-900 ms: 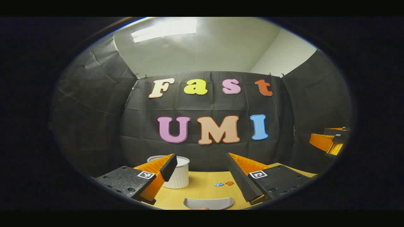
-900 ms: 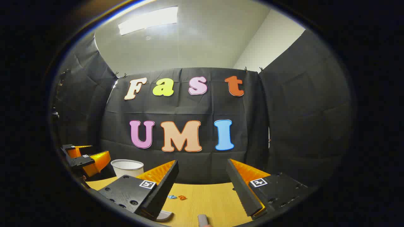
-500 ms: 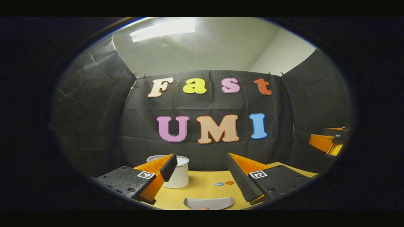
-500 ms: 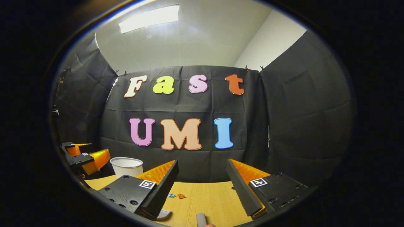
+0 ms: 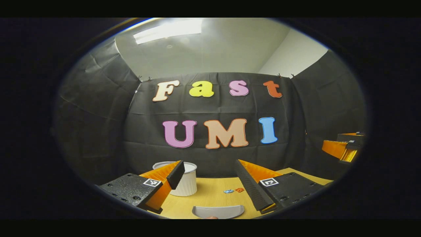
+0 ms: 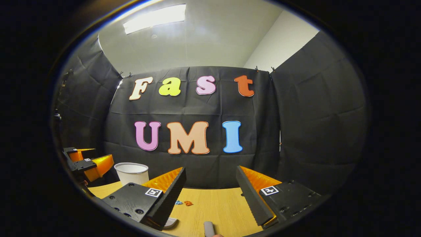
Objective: Pick up the small broom and dustpan from the desktop, sweep the trash into the dustpan with the broom, and then empty the trash into the garbage bin.
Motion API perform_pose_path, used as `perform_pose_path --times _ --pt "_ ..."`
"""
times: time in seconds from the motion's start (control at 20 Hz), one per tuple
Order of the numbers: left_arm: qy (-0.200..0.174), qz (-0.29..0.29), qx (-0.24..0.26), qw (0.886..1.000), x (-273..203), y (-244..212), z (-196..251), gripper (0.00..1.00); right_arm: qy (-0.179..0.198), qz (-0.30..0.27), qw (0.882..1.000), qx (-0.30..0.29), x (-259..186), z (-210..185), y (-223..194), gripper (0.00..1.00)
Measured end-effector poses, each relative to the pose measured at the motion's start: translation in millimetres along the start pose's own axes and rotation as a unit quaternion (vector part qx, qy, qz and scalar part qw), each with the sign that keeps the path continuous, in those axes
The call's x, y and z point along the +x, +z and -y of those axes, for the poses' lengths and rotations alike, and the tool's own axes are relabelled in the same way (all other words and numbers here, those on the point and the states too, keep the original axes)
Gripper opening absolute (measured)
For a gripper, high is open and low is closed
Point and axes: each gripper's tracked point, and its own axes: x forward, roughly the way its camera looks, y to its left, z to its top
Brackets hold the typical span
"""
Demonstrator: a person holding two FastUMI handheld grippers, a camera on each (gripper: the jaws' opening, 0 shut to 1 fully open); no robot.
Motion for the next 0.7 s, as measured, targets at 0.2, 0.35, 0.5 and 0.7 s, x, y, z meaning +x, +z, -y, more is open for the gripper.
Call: perform_pose_path --times 0.2,0.35,0.5,0.7 --pt "0.000 0.002 0.003 1.000 -4.4 2.0 0.7 0.93 0.005 0.000 1.000 -0.001 -4.8 -3.7 3.4 0.92" --pt "0.001 0.003 0.003 1.000 -7.7 2.7 1.5 0.93 0.007 0.000 1.000 -0.001 -6.5 -3.7 5.8 0.92" --pt "0.004 0.003 0.006 1.000 -9.7 3.5 1.3 0.93 0.009 0.001 1.000 -0.003 -7.8 -4.2 8.4 0.92" --pt "0.007 0.005 0.007 1.000 -12.6 5.4 1.9 0.93 0.014 0.001 1.000 0.000 -7.7 -5.1 10.0 0.92"
